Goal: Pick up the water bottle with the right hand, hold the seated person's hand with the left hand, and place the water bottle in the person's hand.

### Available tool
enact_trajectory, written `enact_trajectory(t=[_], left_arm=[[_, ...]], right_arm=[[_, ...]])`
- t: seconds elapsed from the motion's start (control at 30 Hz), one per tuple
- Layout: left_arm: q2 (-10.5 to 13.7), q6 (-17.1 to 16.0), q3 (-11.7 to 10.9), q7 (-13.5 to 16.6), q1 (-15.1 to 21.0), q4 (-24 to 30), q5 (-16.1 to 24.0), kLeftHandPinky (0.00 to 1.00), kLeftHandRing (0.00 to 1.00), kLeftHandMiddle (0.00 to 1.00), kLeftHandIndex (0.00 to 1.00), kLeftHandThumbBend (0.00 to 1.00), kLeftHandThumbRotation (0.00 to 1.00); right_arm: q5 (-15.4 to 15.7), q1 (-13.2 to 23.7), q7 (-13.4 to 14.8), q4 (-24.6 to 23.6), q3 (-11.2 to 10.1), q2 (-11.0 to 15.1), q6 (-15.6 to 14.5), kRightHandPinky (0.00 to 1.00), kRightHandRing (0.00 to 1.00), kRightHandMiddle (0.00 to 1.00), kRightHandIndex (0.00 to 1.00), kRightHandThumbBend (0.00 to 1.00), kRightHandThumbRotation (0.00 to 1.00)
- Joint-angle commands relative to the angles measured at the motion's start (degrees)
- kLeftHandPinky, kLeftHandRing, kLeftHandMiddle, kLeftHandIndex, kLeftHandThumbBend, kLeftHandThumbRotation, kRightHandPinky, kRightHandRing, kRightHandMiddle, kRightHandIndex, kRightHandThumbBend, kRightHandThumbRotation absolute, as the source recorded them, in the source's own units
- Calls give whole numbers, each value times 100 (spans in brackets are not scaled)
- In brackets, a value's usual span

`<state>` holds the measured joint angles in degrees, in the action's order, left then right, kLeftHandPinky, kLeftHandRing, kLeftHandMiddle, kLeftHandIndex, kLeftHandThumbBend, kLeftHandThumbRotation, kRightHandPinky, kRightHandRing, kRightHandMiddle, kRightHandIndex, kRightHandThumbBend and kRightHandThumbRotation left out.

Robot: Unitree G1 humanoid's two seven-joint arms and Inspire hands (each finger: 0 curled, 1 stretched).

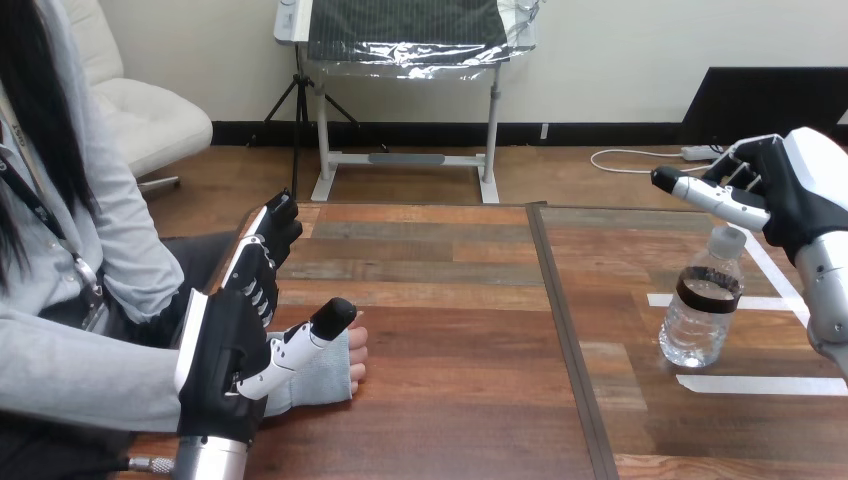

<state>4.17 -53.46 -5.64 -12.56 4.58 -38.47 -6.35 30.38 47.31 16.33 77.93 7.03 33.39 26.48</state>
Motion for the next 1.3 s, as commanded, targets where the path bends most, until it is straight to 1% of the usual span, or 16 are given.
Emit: enact_trajectory(t=[0.0, 0.13, 0.2, 0.33, 0.57, 0.77, 1.07, 1.13, 1.27], left_arm=[[18, -118, -13, 10, 224, 166, -8, 96, 92, 93, 91, 100, 51], [8, -100, 0, -16, 228, 169, -41, 96, 92, 93, 91, 100, 51], [2, -106, 2, -14, 238, 153, -37, 96, 92, 93, 91, 100, 50], [-8, -72, 5, 5, 231, 166, -25, 96, 93, 93, 91, 100, 50], [-13, -99, 2, 38, 251, 125, 10, 96, 92, 93, 90, 100, 51], [-25, -75, 11, 33, 249, 137, -16, 96, 92, 93, 90, 100, 51], [-12, -93, 19, 70, 238, 144, 43, 97, 93, 93, 91, 100, 52], [-14, -93, 21, 65, 237, 146, 35, 98, 93, 93, 91, 100, 52], [-12, -132, 22, 62, 242, 129, 39, 98, 93, 93, 91, 100, 52]], right_arm=[[-72, 260, 226, -226, 63, -93, 263, 40, 37, 39, 45, 99, 88], [-73, 241, 300, -246, 66, -82, 383, 37, 34, 37, 43, 99, 89], [-94, 220, 329, -263, 52, -72, 498, 35, 33, 37, 42, 99, 88], [-147, 199, 324, -283, 22, -73, 580, 31, 31, 35, 40, 97, 88], [-181, 131, 381, -346, 29, -45, 807, 29, 29, 34, 38, 97, 89], [-195, 77, 397, -406, 48, -19, 943, 29, 30, 35, 40, 98, 90], [-240, -23, 378, -510, 20, 21, 1077, 35, 38, 44, 49, 100, 90], [-267, -40, 359, -522, 0, 26, 1094, 40, 44, 49, 53, 100, 88], [-317, -93, 439, -555, -51, 32, 1171, 47, 52, 55, 58, 100, 86]])
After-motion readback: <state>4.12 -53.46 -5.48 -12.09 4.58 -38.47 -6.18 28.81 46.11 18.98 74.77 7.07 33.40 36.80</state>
